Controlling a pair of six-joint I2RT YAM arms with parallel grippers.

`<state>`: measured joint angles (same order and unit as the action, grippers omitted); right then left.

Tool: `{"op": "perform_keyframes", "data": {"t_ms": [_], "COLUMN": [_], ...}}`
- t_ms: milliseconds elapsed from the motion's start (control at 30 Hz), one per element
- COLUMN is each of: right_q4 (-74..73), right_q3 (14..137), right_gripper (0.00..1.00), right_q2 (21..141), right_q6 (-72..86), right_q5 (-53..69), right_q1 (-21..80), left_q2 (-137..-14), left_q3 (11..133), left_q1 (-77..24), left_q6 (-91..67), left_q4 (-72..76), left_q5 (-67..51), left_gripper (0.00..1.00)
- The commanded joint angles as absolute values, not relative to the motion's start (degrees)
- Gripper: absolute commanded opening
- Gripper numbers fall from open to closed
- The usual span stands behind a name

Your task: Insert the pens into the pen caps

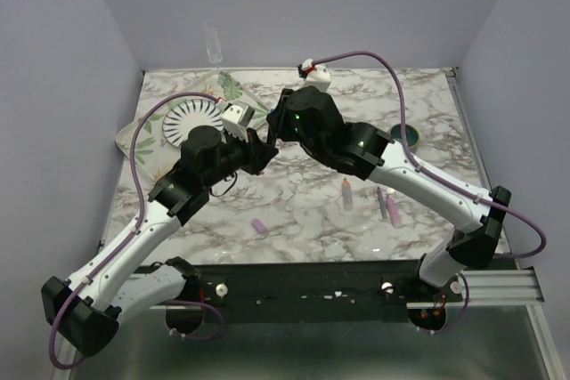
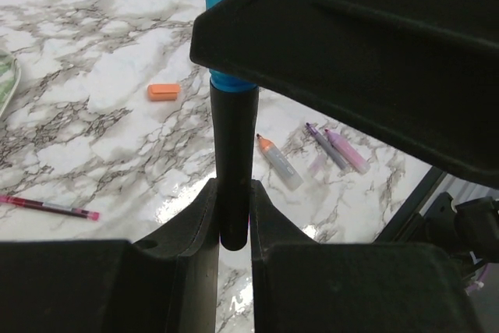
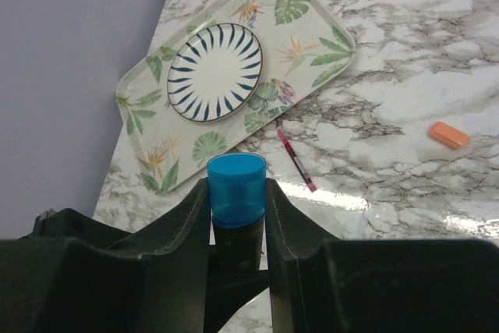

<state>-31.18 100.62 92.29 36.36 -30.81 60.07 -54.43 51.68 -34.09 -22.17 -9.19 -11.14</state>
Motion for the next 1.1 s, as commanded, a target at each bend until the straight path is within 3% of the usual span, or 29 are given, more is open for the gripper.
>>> {"op": "perform_keyframes", "data": {"t_ms": [0,600,933,1067], "right_q4": [-36.0,-28.0,-19.6,-23.3], "right_q3": [96.5,88.5,76.6,78.4], "right_gripper": [0.01,0.01,0.01,0.01], "right_q2": [93.0,89.6,83.1,83.4], "right_q6": [37.9,35.1,28.0,27.4], "right_q5": [-30.2,-23.4,-19.4,-21.2], "right_q1": [62.0,63.9,64.1,64.1], "left_q2": [-53.5,-52.6,-50.6,-50.1], "left_q3": [54.0,52.4,51.6,51.8], "left_q1": [-33.0,-33.0,-33.0,-33.0], "left_q6": [-23.7,-24.3,-22.5,-22.1], "left_q4": [-0.3,8.9,9.6,10.1], "left_q5": [-5.7,-7.6,-8.1,-8.5], "left_gripper": [0.00,0.00,0.00,0.00]}}
